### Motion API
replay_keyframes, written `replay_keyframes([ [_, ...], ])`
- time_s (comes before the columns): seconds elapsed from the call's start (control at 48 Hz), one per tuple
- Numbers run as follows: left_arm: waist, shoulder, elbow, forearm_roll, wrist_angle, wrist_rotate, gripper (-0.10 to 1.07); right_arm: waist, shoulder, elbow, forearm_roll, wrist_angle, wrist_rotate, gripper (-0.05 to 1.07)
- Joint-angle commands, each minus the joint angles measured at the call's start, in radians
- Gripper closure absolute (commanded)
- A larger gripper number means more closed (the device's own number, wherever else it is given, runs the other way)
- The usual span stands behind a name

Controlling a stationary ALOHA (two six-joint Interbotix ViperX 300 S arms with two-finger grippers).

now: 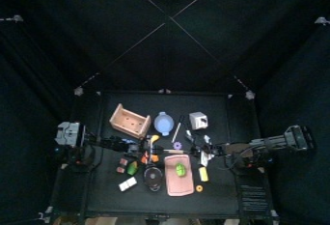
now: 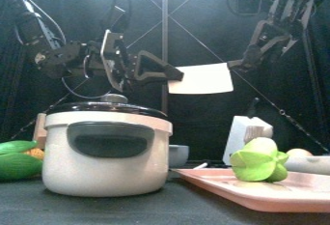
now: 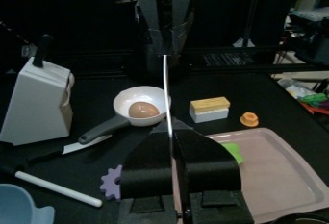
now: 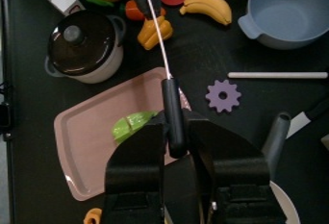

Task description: Cut starfruit

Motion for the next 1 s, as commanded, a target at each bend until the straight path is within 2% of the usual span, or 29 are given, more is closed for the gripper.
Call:
replay_keyframes([
  [0.0, -0.008, -0.009, -0.028, 0.003, -0.008, -0.002, 0.79, -0.005, -0.005, -0.008, 0.008, 0.002, 0.003, 0.55],
  [0.25, -0.075, 0.005, -0.037, 0.005, -0.008, -0.002, 0.79, 0.049, -0.005, 0.018, 0.081, 0.012, -0.003, 0.55],
  [0.5, -0.135, 0.067, -0.075, 0.008, -0.008, -0.003, 0.79, 0.126, 0.021, 0.066, 0.115, 0.012, 0.003, 0.55],
  [0.771, -0.183, 0.123, -0.117, -0.003, -0.006, -0.006, 0.79, 0.14, 0.077, 0.091, 0.135, 0.012, 0.003, 0.55],
  [0.979, -0.195, 0.158, -0.135, -0.051, 0.025, -0.006, 0.79, 0.14, 0.104, 0.098, 0.15, 0.025, 0.005, 0.55],
])
